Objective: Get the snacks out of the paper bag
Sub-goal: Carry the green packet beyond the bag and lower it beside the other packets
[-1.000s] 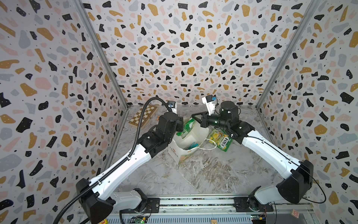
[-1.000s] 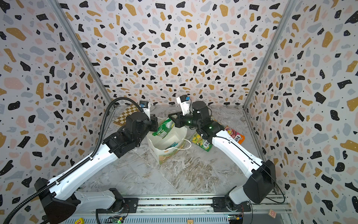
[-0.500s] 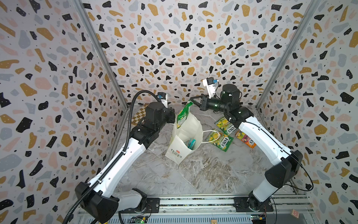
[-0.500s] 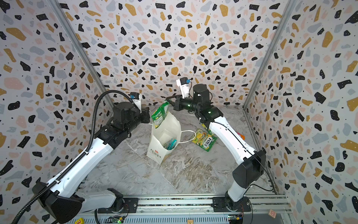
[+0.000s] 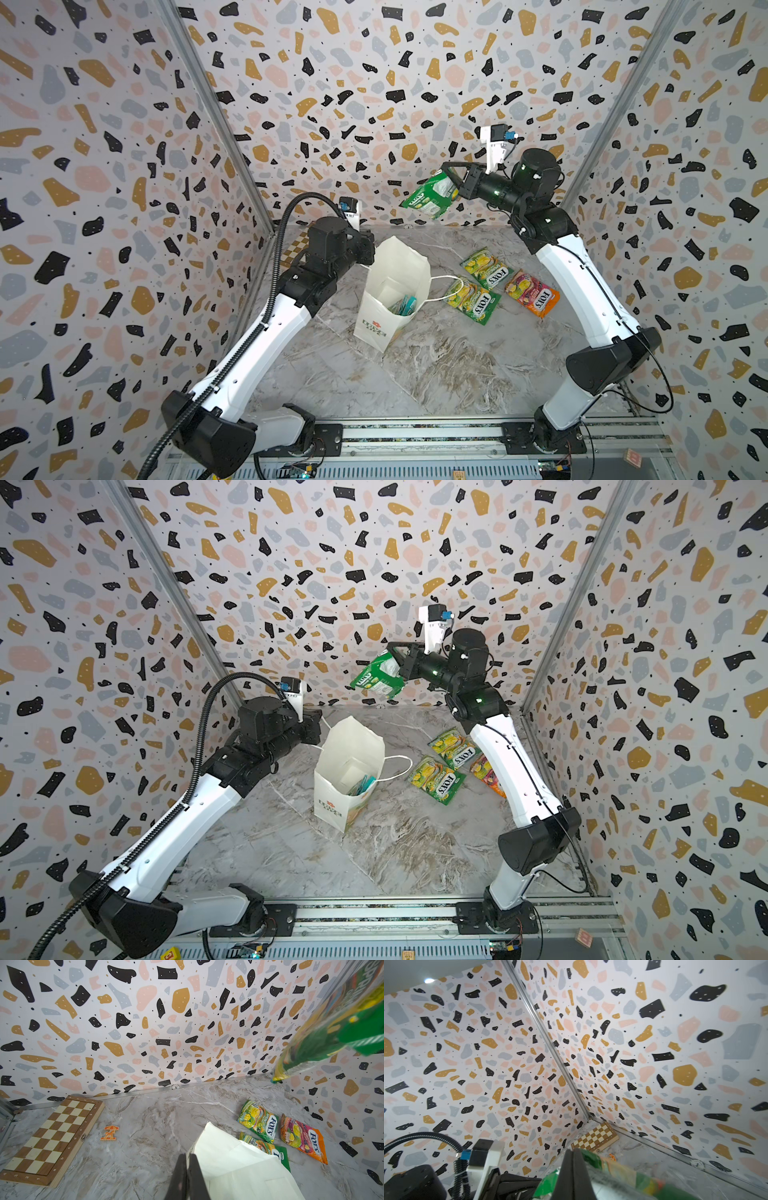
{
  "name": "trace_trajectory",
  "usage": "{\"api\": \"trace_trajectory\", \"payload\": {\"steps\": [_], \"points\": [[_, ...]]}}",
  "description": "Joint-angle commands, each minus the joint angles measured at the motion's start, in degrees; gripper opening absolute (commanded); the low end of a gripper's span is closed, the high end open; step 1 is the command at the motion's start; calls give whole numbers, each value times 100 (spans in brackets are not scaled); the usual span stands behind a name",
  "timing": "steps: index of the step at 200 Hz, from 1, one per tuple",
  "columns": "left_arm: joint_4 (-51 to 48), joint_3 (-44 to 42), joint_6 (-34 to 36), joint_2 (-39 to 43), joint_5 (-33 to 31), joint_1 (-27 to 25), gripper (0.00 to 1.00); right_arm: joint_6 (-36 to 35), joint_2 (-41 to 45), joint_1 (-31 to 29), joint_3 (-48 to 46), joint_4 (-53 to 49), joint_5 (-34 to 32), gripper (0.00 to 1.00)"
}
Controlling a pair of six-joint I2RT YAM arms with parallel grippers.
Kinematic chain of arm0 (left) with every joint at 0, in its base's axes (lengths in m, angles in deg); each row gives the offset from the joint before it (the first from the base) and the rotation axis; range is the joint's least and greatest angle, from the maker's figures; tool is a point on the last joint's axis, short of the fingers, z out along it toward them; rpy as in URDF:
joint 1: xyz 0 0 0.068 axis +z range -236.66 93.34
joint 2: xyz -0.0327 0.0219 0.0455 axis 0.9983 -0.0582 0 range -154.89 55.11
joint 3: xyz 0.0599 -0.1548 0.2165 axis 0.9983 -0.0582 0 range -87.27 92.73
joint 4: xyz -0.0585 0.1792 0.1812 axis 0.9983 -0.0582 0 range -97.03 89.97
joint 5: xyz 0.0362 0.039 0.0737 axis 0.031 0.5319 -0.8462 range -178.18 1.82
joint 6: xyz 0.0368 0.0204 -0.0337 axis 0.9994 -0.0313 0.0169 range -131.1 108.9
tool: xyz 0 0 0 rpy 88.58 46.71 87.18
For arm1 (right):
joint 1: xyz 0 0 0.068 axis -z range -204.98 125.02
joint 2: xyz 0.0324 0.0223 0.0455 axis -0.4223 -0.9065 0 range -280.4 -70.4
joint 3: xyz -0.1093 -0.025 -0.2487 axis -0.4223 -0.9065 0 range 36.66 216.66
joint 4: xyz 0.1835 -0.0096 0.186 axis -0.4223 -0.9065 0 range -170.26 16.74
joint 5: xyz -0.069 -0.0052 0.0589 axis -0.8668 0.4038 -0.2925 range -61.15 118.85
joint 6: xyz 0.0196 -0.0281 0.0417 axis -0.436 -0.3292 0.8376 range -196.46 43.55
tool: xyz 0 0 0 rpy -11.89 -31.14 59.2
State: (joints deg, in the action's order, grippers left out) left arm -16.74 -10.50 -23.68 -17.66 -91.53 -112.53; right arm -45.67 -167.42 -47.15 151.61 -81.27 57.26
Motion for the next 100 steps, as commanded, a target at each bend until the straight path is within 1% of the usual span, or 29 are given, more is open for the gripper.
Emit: {"api": "trace_trajectory", "payload": {"steps": [1, 30, 58, 100], "points": [[262, 195, 131, 77, 167, 33, 0, -36, 334, 275, -8, -171, -491, 0], [288, 156, 182, 170, 280, 32, 0, -64, 409, 592, -581, -239, -776, 0], [302, 102, 240, 263, 335, 37, 0, -29, 378, 801, -1298, 6, -777, 0], [320, 50, 264, 377, 322, 39, 0, -73, -185, 855, -1693, 246, -584, 0]]}}
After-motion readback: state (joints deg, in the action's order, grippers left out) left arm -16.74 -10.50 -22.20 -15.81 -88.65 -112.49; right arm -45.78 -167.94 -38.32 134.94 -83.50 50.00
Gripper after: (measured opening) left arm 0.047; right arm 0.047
